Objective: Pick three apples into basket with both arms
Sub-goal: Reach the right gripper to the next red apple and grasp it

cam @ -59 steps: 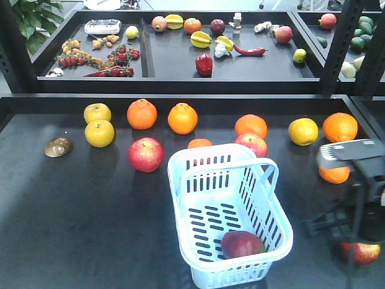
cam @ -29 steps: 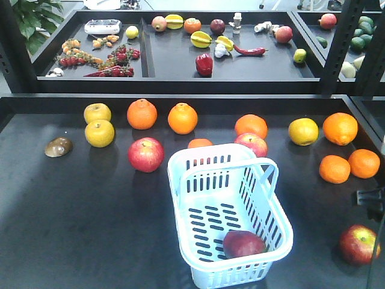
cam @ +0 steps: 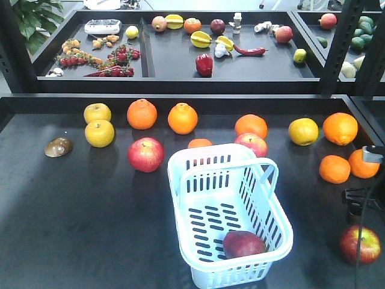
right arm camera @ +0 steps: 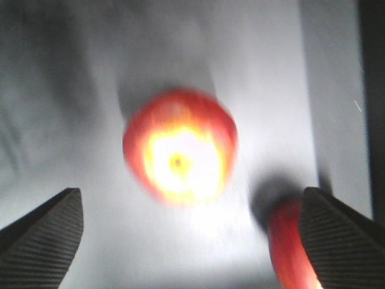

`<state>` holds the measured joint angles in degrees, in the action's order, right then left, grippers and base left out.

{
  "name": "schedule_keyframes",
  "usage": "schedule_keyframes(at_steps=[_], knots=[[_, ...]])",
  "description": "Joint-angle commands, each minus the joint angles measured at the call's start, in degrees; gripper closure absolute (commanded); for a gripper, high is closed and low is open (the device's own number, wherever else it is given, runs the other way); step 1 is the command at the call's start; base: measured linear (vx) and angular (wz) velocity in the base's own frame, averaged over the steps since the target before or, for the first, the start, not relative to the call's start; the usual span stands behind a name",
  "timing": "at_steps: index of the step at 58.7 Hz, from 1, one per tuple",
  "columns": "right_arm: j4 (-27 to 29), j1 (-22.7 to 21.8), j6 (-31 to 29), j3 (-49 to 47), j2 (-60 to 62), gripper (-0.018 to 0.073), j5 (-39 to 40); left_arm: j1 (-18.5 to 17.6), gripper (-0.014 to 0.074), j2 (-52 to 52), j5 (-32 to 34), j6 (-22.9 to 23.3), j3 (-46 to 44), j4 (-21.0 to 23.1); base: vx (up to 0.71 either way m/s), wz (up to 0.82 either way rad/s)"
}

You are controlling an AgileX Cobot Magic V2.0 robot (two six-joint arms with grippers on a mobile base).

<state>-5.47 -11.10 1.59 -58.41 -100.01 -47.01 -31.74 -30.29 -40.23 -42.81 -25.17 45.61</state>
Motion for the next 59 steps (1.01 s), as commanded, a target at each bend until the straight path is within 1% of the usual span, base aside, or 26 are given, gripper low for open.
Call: schedule_keyframes(at_steps=[1,12,29,38,43,48,53,57,59], knots=[[-0.1,-0.4,-0.7,-3.0,-0.4,-0.0137,1.2,-0.4,0.0602,-0.1,2.9,0.3,-1.3,1.6,0.0,0.0],[-0.1,-0.4,-1.0,-4.7,-5.1,-0.0129,1.3,-0.4,0.0602,-0.1,3.0,0.4,-1.3,1.6,0.0,0.0],[0.0,-0.4,-1.0,-4.7,-12.1,-0.0116,3.6,-0.4,0.0602,-0.1,3.2,0.4,-1.3,1.6,0.0,0.0],[0.7,-0.4,-2.7,-4.7,-13.9,-0.0078,4.8,-0.4,0.0602,-0.1,3.3,0.4,-1.3,1.6,0.0,0.0],[2.2,-0.4,-5.3,-4.7,-13.6,-0.0022,4.7,-0.4,0.0602,-0.1,3.3,0.4,-1.3,1.6,0.0,0.0],[4.1,-0.4,-7.1,-4.7,-12.9,0.0081,4.4,-0.4,0.0602,-0.1,3.5,0.4,-1.3,1.6,0.0,0.0],[6.3,-0.4,-8.7,-4.7,-11.2,0.0225,4.1,-0.4,0.0602,-0.1,3.5,0.4,-1.3,1.6,0.0,0.0],[8.1,-0.4,-10.1,-4.7,-9.0,0.0379,3.5,-0.4,0.0602,-0.1,3.5,0.4,-1.3,1.6,0.0,0.0],[9.5,-0.4,-11.2,-4.6,-7.7,0.0442,3.1,-0.4,0.0602,-0.1,3.5,0.4,-1.3,1.6,0.0,0.0]])
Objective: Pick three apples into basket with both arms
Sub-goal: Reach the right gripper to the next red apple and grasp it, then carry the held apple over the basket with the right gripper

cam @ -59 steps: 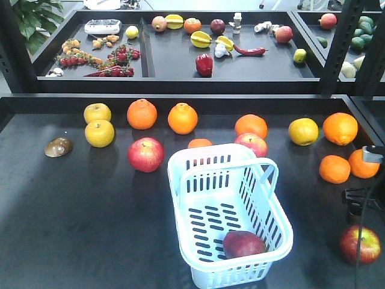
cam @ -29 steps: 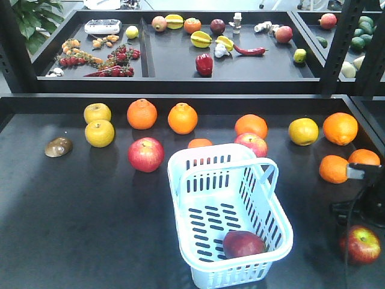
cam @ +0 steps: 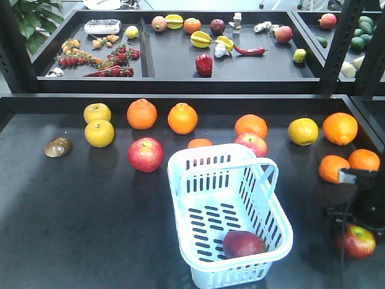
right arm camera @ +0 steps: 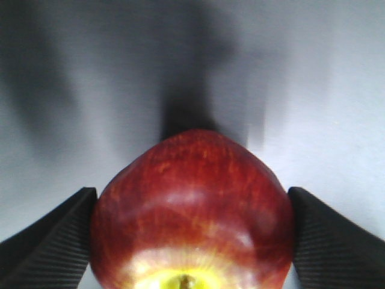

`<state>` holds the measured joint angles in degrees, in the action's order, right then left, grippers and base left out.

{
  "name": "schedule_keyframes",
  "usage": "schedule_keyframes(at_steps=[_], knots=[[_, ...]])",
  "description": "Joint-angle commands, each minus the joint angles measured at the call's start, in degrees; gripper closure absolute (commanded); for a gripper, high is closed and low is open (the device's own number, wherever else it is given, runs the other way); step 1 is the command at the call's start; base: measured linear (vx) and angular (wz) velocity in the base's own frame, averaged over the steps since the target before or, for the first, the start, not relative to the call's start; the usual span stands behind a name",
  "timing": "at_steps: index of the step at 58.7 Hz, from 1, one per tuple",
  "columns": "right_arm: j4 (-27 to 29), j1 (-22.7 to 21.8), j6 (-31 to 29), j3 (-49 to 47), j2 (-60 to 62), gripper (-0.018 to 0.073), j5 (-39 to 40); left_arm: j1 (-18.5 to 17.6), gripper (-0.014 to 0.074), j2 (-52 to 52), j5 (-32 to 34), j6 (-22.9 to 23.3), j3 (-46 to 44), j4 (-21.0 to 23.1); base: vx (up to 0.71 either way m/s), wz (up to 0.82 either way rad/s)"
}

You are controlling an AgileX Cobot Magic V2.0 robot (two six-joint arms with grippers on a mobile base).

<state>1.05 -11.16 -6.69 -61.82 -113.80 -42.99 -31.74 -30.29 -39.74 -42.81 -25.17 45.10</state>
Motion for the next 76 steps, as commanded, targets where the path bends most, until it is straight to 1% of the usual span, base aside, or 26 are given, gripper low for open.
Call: schedule_keyframes(at_steps=[1,4,10,20,24,26,29,32,35,39,41,43,50,56,59,63,67,72,76], knots=[[3.5,-0.3,-3.7,-1.1,7.2,0.0487,-1.2,-0.4,0.0602,-0.1,3.0,0.4,-1.3,2.1,0.0,0.0],[5.9,-0.3,-6.2,-0.8,10.0,0.0575,-2.2,-0.4,0.0602,-0.1,3.0,0.4,-1.3,2.1,0.0,0.0],[9.7,-0.3,-10.5,1.5,17.6,0.057,-3.0,-0.4,0.0602,-0.1,3.0,0.4,-1.3,2.1,0.0,0.0],[14.9,-0.3,-13.2,10.2,33.0,0.0568,-2.8,-0.4,0.0602,-0.1,2.8,0.4,-1.3,2.1,0.0,0.0],[18.9,-0.2,-14.4,14.3,39.2,0.0566,-3.0,-0.4,0.0602,-0.1,2.8,0.4,-1.3,2.1,0.0,0.0],[21.6,0.3,-16.5,16.6,42.6,0.0567,-3.1,-0.4,0.0602,-0.1,2.9,0.4,-1.3,2.1,0.0,0.0],[25.2,1.8,-20.1,19.5,47.3,0.0565,-3.0,-0.4,0.0602,-0.1,3.0,0.4,-1.3,2.1,0.0,0.0],[30.5,4.1,-22.8,22.0,51.7,0.0564,-2.6,-0.4,0.0602,-0.1,3.2,0.4,-1.3,2.1,0.0,0.0],[35.2,6.1,-24.4,23.4,55.7,0.0564,-2.2,-0.4,0.0602,-0.1,3.3,0.4,-1.3,2.1,0.0,0.0],[42.6,10.0,-26.7,25.2,59.7,0.0564,-0.2,-0.4,0.0602,-0.1,3.5,0.4,-1.3,2.1,0.0,0.0],[44.7,11.6,-27.7,25.6,60.6,0.0561,1.0,-0.4,0.0602,-0.1,3.6,0.4,-1.3,2.1,0.0,0.0],[46.3,13.6,-28.7,25.6,60.9,0.0561,2.6,-0.4,0.0602,-0.1,3.8,0.4,-1.3,2.1,0.0,0.0],[49.2,19.9,-28.7,25.6,58.4,0.0543,10.2,-0.4,0.0602,-0.1,4.0,0.4,-1.3,2.1,0.0,0.0],[49.1,25.6,-28.8,25.4,52.7,0.0511,15.1,-0.4,0.0602,-0.1,4.0,0.4,-1.3,2.1,0.0,0.0],[49.1,28.4,-30.3,25.2,48.7,0.0481,18.7,-0.4,0.0602,-0.1,4.0,0.4,-1.3,2.1,0.0,0.0],[49.3,31.2,-33.5,23.8,44.1,0.0424,22.3,-0.4,0.0602,-0.1,3.9,0.4,-1.3,2.1,0.0,0.0],[50.1,33.2,-35.4,21.4,39.7,0.0333,24.5,-0.4,0.0602,-0.1,3.8,0.4,-1.3,2.1,0.0,0.0],[50.7,34.0,-35.9,18.1,35.6,0.0227,24.6,-0.4,0.0602,-0.1,3.2,0.4,-1.3,2.1,0.0,0.0],[50.5,34.0,-36.0,16.4,33.5,0.016,23.2,-0.4,0.0602,-0.1,2.3,0.4,-1.3,2.1,0.0,0.0]])
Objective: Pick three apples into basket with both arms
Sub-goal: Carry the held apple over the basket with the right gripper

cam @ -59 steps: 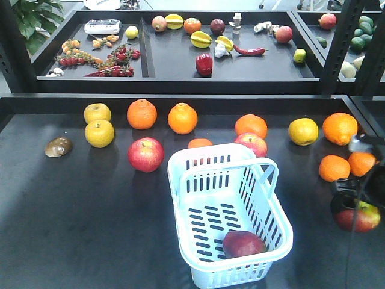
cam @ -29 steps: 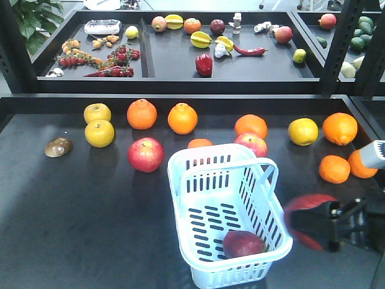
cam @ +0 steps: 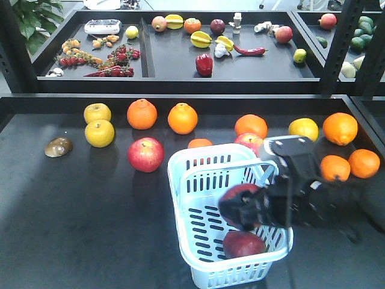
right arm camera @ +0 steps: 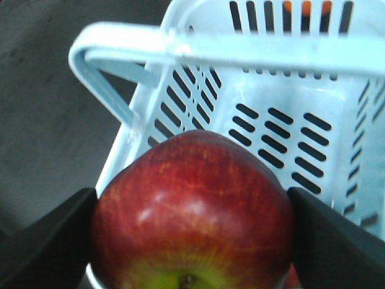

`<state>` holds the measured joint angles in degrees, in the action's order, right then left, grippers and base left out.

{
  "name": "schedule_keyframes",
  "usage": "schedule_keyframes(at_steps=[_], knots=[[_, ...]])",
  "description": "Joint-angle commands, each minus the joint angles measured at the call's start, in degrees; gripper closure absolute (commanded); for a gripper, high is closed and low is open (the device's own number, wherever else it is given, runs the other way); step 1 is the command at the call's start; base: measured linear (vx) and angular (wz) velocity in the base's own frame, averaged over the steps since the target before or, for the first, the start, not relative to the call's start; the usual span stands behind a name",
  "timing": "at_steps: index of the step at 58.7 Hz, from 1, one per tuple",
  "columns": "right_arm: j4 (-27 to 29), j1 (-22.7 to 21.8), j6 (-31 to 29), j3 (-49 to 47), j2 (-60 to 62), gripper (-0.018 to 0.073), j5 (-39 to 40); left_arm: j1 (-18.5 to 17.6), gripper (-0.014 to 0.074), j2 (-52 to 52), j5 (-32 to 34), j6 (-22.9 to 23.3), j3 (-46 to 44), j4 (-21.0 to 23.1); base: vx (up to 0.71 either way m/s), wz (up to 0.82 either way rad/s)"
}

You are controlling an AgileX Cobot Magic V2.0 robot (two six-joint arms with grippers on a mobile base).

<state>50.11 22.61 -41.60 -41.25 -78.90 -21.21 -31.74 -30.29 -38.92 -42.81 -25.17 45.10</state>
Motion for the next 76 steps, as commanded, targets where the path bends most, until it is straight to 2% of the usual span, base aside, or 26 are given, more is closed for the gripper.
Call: schedule_keyframes(at_steps=[1,12,44,51,60,64,71,76], knots=[[1.4,0.2,-1.0,-4.5,-1.9,0.0141,1.0,-0.4,0.0602,-0.1,1.3,0.4,-1.3,2.1,0.0,0.0],[1.3,0.1,-1.3,-4.9,-3.4,0.0041,1.6,-0.4,0.0602,-0.1,0.5,0.4,-1.3,2.1,0.0,0.0],[-0.5,0.1,-1.2,-4.9,-3.4,0.0034,2.3,-0.4,0.0602,-0.1,1.5,0.4,-1.3,2.1,0.0,0.0],[-0.5,0.1,-1.2,-4.9,-3.4,0.0073,2.3,-0.4,0.0602,-0.1,1.5,0.4,-1.3,2.1,0.0,0.0],[-0.5,0.1,-1.8,-4.9,-3.4,0.0223,2.6,-0.4,0.0602,-0.1,1.5,0.4,-1.3,2.1,0.0,0.0],[-0.5,0.1,-2.2,-4.9,-3.4,0.0243,2.7,-0.4,0.0602,-0.1,1.5,0.4,-1.3,2.1,0.0,0.0],[-0.5,0.1,-4.1,-4.9,-3.4,0.019,2.2,-0.4,0.0602,-0.1,1.5,0.4,-1.3,2.1,0.0,0.0],[-0.5,0.1,-4.1,-4.9,-3.4,0.0074,2.3,-0.4,0.0602,-0.1,1.5,0.4,-1.3,2.1,0.0,0.0]])
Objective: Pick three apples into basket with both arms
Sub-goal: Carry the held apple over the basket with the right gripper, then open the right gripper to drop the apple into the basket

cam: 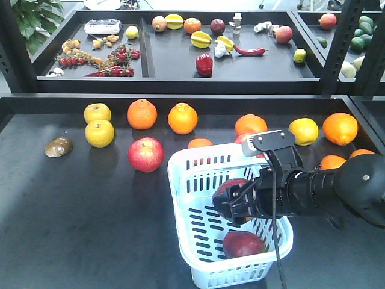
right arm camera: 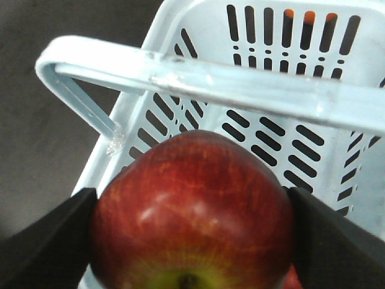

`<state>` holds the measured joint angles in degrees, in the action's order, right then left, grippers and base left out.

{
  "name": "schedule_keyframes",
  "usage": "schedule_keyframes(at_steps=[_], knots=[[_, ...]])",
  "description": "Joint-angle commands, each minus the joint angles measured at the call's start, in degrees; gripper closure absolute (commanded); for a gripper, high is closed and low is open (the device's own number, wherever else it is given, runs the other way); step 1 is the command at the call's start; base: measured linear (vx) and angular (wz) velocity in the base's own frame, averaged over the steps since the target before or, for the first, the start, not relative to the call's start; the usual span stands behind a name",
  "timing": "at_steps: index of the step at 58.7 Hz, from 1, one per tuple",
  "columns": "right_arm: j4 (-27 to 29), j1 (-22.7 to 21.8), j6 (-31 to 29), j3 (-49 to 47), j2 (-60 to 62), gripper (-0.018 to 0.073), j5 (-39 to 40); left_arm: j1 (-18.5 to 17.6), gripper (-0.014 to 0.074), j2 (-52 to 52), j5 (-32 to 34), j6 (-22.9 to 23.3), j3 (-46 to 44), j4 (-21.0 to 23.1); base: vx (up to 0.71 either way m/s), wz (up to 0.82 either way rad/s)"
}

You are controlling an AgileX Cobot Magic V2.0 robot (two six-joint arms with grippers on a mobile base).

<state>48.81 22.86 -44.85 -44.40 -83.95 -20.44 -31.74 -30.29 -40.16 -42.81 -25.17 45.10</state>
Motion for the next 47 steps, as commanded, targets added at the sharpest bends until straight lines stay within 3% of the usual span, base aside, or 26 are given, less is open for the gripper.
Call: schedule_keyframes(at_steps=[1,12,20,27,38,47], knots=[[0.7,-0.2,-0.8,-1.8,1.7,0.0054,1.5,-0.4,0.0602,-0.1,2.8,0.4,-1.3,2.1,0.0,0.0],[0.3,-0.2,-0.8,-1.8,1.7,-0.0147,1.9,-0.4,0.0602,-0.1,3.0,0.4,-1.3,2.1,0.0,0.0],[-0.3,-0.2,-0.6,-1.8,1.7,-0.0155,1.9,-0.4,0.0602,-0.1,3.0,0.4,-1.3,2.1,0.0,0.0],[-0.3,-0.2,-0.2,-1.8,2.4,-0.0111,-0.2,-0.4,0.0602,-0.1,3.0,0.4,-1.3,2.1,0.0,0.0],[-5.8,-0.3,3.6,-1.8,8.1,0.0097,-8.7,-0.4,0.0602,-0.1,3.0,0.4,-1.3,2.1,0.0,0.0],[-19.8,-3.2,18.6,-1.8,14.2,0.0449,-19.7,-0.4,0.0602,-0.1,3.0,0.4,-1.3,2.1,0.0,0.0]])
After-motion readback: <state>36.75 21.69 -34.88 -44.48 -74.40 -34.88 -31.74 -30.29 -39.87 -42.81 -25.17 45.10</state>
